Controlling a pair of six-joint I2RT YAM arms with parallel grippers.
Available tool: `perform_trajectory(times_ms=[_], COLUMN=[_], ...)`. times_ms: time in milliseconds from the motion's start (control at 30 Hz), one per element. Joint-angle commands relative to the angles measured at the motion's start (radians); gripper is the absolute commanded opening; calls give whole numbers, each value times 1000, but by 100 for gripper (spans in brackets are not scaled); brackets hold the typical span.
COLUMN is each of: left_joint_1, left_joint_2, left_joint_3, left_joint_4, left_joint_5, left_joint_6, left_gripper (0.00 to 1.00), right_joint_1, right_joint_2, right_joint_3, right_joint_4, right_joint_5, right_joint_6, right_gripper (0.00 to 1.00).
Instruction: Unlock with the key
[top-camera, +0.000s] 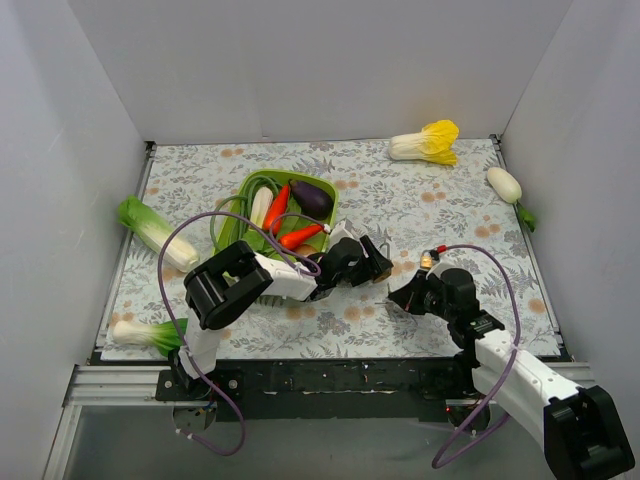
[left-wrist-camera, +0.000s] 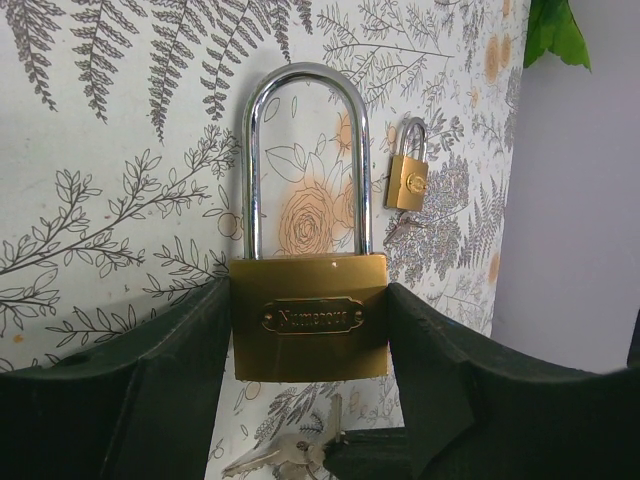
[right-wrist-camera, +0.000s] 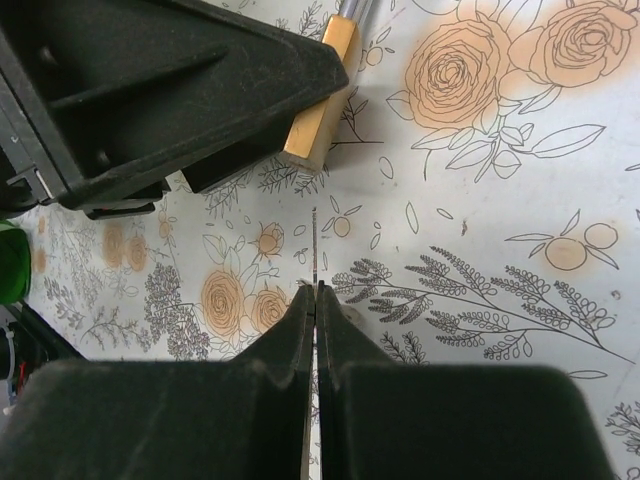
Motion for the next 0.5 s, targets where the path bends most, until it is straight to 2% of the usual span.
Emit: perform_trajectory(times_ms=[0, 467], left_joint_1=[-9, -15], left_joint_2=[-60, -43], left_joint_3=[-10, -4], left_joint_4=[1, 5], left_joint_5=[-33, -21], left_joint_6=[-5, 2], left_gripper=[0, 0], right_joint_1=[4, 4], right_joint_2=[42, 83], right_joint_3=[4, 28], right_joint_4=[101, 107], right_joint_5=[13, -2], right_joint_6=[18, -49], right_gripper=[1, 1])
